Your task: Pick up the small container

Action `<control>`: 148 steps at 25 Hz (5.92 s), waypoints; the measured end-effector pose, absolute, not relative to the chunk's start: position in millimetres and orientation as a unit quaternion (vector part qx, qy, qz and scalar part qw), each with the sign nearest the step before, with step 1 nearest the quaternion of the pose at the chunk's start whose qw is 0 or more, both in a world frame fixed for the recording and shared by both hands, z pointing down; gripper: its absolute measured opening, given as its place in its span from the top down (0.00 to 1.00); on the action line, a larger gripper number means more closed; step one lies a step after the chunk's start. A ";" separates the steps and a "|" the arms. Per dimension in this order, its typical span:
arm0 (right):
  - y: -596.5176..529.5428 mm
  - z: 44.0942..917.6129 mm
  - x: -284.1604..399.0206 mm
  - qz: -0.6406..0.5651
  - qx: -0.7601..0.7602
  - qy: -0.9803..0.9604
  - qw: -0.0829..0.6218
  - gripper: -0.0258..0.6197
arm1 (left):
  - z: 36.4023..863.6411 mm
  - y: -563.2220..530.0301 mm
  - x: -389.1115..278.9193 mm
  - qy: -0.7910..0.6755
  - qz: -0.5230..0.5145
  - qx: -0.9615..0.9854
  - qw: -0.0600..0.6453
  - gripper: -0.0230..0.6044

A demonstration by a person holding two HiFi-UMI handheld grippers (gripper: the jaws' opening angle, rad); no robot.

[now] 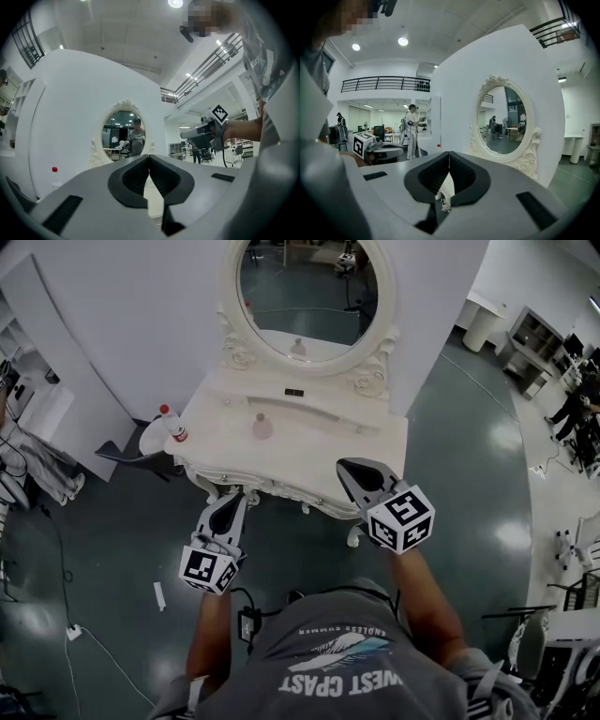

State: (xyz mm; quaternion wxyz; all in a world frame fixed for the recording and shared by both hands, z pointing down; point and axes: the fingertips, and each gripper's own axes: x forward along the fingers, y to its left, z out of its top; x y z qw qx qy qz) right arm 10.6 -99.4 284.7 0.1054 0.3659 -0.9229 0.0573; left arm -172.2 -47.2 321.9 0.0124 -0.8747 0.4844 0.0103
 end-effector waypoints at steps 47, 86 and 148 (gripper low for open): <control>-354.8 405.3 -9.8 0.131 0.285 -0.935 0.167 0.92 | 467.8 -294.6 -251.9 0.569 -0.058 -0.818 -0.060 0.93; -380.8 484.4 68.0 0.202 0.352 -0.890 0.210 0.92 | 627.6 -444.7 -200.8 0.600 -0.144 -0.782 -0.092 0.71; -197.7 303.4 -99.1 0.041 0.196 -0.972 0.119 0.92 | 336.5 -77.6 -391.6 0.713 -0.165 -0.676 0.090 0.74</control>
